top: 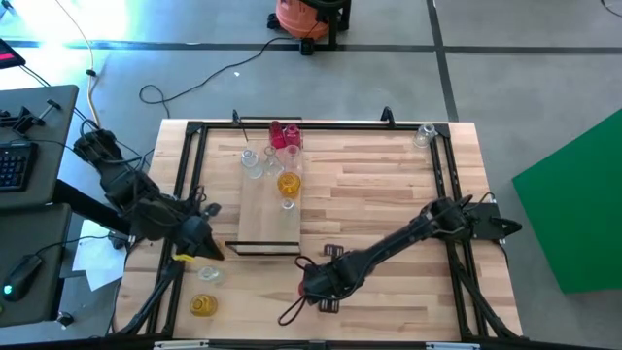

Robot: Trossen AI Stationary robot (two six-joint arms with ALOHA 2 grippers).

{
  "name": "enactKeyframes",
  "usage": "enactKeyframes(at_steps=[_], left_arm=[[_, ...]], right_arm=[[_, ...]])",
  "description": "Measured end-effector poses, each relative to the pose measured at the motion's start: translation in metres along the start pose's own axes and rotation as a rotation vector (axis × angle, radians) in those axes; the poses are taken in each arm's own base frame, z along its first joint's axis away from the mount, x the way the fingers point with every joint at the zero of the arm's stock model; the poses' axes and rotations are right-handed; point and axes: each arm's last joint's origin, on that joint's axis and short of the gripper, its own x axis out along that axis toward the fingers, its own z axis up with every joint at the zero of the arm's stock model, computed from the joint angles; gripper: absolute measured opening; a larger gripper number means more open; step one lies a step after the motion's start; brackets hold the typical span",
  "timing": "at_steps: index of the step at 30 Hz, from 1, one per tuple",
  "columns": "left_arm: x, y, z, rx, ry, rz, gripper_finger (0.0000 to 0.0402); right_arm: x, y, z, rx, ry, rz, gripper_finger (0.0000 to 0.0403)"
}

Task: Sort vases onto shelf
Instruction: Put the red vase on the shelf aligned with the other red vase

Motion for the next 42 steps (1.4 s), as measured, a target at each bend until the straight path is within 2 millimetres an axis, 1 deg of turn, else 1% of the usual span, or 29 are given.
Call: enactKeyframes(at_steps=[7,11,17,31,37,42], left_arm=[[-0.003,0.0,-0.003,-0.004,0.017,0.0,0.0],[-0.003,0.001,-0.004,-0.003,0.026,0.004,0.0],[-0.003,0.001,-0.004,-0.003,0.026,0.005,0.0],[-0.003,0.001,-0.004,0.004,0.025,0.008,0.0],[-0.003,0.001,-0.004,0.004,0.025,0.009,0.0],[-0.002,0.001,-0.003,0.003,0.023,0.013,0.0]], right_arm=[[-0.001,0.005,-0.002,0.038,0.022,0.049,0.0],[-0.002,0.011,0.0,0.041,-0.007,0.089,0.0],[-0.003,0.013,0.006,0.065,-0.071,0.114,0.0],[-0.003,0.002,0.032,0.078,-0.229,0.188,0.0],[-0.007,0.003,0.044,0.085,-0.321,0.252,0.0],[-0.006,0.007,0.047,0.077,-0.339,0.329,0.0]])
